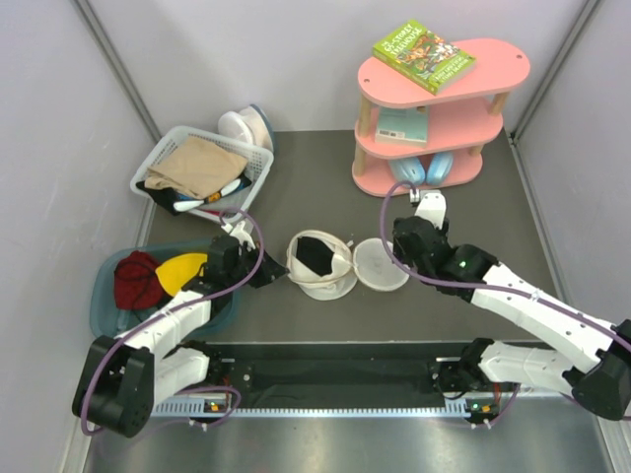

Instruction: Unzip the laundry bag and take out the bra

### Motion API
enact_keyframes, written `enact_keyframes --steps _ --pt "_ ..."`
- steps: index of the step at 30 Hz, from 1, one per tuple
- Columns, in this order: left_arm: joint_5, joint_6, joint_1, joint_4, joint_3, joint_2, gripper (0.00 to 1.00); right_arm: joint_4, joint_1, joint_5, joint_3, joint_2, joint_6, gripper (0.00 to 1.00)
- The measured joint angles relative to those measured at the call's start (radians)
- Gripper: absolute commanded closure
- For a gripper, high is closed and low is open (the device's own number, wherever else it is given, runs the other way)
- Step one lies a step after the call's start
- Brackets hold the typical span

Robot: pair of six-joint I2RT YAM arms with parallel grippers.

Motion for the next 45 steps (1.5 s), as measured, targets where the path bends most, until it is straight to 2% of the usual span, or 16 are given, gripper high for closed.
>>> enact_keyframes --steps 8,20,32,45 --pt "0.0 0.0 0.0 0.0 0.0 0.0 1.0 0.119 -0.006 -0.194 0.013 0.031 -0.055 0.37" --pt "-0.003 0.0 0.0 -0.001 0.0 -0.01 1.0 0.333 -0.001 -0.525 0.024 0.272 -0.051 0.4" --pt "-0.003 0.0 0.0 -0.001 0.0 -0.01 1.0 0.422 0.063 -0.647 0.261 0.617 0.015 0.42" --pt "0.013 0.024 0.0 -0.001 0.0 -0.013 1.0 0.38 0.063 -0.649 0.43 0.81 0.044 0.39"
